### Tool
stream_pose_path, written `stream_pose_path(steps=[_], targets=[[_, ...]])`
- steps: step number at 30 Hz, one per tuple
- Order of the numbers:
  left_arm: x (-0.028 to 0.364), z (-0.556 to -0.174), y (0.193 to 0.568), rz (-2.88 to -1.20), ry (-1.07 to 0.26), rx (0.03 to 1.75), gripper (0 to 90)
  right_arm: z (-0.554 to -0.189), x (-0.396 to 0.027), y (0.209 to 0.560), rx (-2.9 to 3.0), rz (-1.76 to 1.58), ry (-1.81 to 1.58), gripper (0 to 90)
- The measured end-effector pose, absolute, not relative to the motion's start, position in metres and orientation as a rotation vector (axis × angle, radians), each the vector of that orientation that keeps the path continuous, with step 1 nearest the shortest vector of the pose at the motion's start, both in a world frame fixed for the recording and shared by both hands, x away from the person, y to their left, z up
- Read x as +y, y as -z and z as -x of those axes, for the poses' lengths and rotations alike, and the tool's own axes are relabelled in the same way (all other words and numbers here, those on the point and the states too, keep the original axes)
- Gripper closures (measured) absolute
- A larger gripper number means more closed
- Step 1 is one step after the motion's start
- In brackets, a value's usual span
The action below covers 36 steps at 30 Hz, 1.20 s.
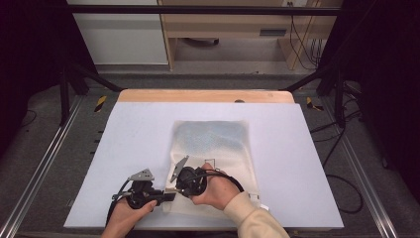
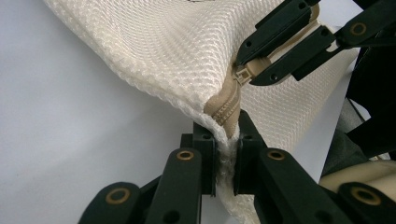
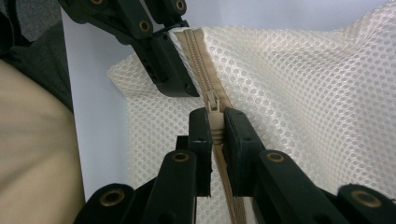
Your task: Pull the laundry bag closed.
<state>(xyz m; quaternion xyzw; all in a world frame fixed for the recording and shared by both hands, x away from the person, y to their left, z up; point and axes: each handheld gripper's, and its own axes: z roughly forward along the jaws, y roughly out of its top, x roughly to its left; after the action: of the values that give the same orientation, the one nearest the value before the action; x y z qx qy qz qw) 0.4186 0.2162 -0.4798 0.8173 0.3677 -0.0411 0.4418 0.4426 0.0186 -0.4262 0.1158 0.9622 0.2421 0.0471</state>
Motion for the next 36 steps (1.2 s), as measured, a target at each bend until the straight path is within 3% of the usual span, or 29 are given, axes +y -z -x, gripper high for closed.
stream_pose_path(steps=[36], targets=[[0.211,-0.414,0.481,-2.043,0.086,0.899,82.4,-0.432,-0.019,0.437,2.873,-0.42,-0.832,82.1]])
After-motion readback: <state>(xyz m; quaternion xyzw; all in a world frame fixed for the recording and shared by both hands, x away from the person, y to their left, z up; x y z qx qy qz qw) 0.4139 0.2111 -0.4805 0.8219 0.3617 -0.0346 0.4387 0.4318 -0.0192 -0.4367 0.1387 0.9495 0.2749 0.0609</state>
